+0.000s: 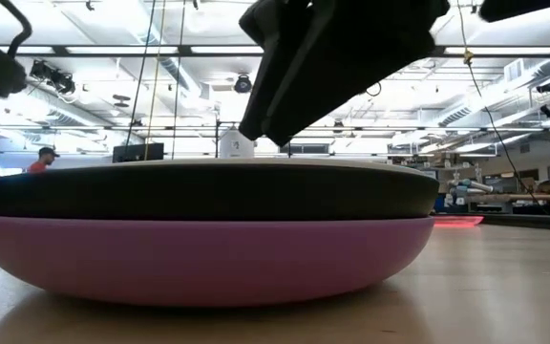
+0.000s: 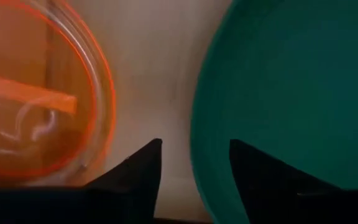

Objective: Stack plastic plates
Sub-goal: Stack the green plate on top of the light green plate

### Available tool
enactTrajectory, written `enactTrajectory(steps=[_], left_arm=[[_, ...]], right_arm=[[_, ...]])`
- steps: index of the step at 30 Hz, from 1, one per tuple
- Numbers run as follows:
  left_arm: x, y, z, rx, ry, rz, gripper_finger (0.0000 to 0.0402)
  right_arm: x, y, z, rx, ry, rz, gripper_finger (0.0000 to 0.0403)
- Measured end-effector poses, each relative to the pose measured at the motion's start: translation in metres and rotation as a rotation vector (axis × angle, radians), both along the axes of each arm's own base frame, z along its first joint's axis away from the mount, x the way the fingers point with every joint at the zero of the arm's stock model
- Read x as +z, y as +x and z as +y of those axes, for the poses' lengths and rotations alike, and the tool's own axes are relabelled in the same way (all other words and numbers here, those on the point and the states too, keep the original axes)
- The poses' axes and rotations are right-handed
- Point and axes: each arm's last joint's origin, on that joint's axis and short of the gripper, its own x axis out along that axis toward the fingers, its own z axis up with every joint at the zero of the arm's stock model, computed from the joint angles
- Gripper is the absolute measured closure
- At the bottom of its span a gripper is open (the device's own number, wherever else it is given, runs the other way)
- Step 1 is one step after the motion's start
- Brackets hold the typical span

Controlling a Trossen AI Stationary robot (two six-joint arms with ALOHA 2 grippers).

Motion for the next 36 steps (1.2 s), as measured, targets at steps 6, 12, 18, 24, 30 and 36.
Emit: enactTrajectory(steps=[6, 12, 18, 24, 30, 36], left_arm=[[-0.015, -0.012, -0.003, 0.082, -0.008, 0.057, 0.0194], [-0.035, -0.025, -0.002, 0.146, -0.024, 0.097, 0.0193], [-0.042, -0.027, -0.001, 0.170, -0.047, 0.113, 0.0193], [-0.042, -0.025, -0.003, 0.163, -0.082, 0.096, 0.0193], [-0.042, -0.025, -0.005, 0.160, -0.121, 0.126, 0.0209], [-0.041, -0.024, -0.007, 0.151, -0.159, 0.137, 0.0277]], right_arm=[[0.000, 0.000, 0.000, 0.015, 0.023, 0.019, 0.0281], [-0.001, -0.001, 0.000, 0.026, 0.037, 0.032, 0.0281], [-0.001, 0.000, -0.001, -0.001, 0.048, 0.033, 0.0281], [-0.001, 0.000, -0.001, 0.006, 0.044, 0.031, 0.0281], [-0.001, 0.000, -0.003, 0.001, 0.037, 0.036, 0.0281], [-0.002, 0.002, -0.011, -0.016, 0.027, 0.056, 0.0281]])
